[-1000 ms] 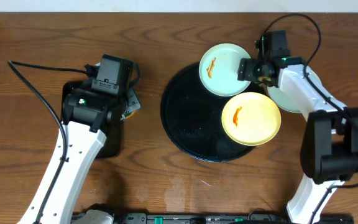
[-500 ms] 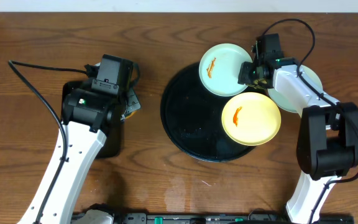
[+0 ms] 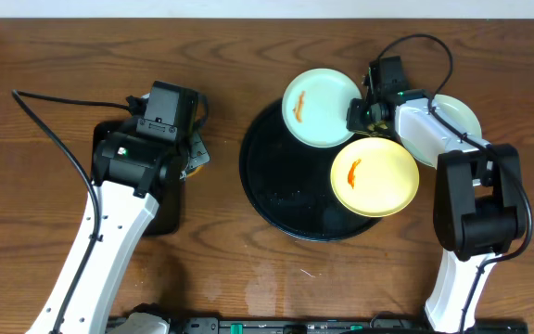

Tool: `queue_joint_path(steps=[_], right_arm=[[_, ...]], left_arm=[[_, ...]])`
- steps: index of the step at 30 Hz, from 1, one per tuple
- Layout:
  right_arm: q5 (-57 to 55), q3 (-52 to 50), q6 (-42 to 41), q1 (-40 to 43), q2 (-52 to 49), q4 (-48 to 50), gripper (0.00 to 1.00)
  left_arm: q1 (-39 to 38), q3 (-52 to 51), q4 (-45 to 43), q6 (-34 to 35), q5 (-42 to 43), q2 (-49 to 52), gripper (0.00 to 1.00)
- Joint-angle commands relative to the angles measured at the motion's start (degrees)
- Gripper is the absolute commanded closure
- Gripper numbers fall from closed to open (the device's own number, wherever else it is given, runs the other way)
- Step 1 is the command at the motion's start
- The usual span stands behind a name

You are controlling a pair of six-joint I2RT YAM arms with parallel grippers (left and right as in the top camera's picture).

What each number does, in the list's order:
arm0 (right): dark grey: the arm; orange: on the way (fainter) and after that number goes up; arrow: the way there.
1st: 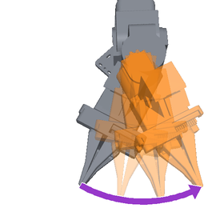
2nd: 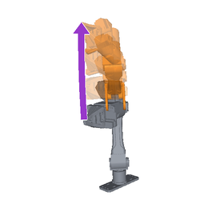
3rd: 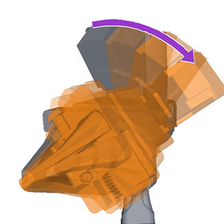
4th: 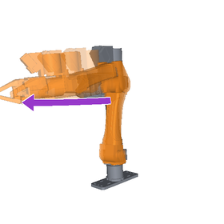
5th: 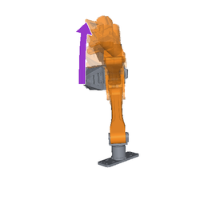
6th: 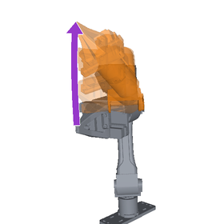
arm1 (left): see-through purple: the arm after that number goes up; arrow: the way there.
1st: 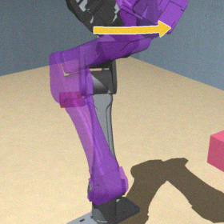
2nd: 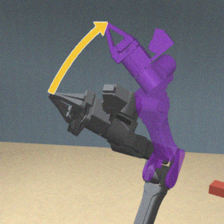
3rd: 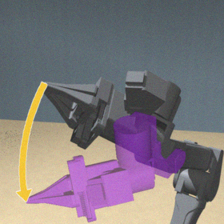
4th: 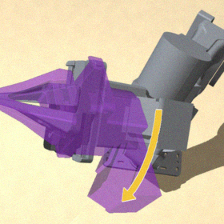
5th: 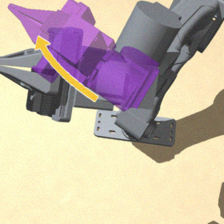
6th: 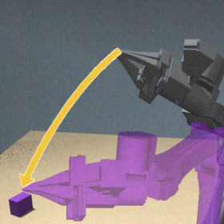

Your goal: Clean dirty plates on tray and stack at the side

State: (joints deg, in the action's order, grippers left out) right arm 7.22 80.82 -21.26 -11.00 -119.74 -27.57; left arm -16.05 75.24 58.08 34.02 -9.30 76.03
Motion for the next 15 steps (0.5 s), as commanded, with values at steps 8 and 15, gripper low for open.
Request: queue_joint_path(steps=[8, 15], right_arm=[[5.1, 0.0, 3.1, -5.6, -1.3, -2.4, 0.99], [5.0, 0.0, 1.1, -8.8, -1.3, -6.8, 0.99]], left_arm=[[0.3, 0.9, -0.1, -1.0, 0.0, -0.8, 0.92], [-0.2, 0.7, -3.1, -3.8, 11.8, 1.3, 0.92]])
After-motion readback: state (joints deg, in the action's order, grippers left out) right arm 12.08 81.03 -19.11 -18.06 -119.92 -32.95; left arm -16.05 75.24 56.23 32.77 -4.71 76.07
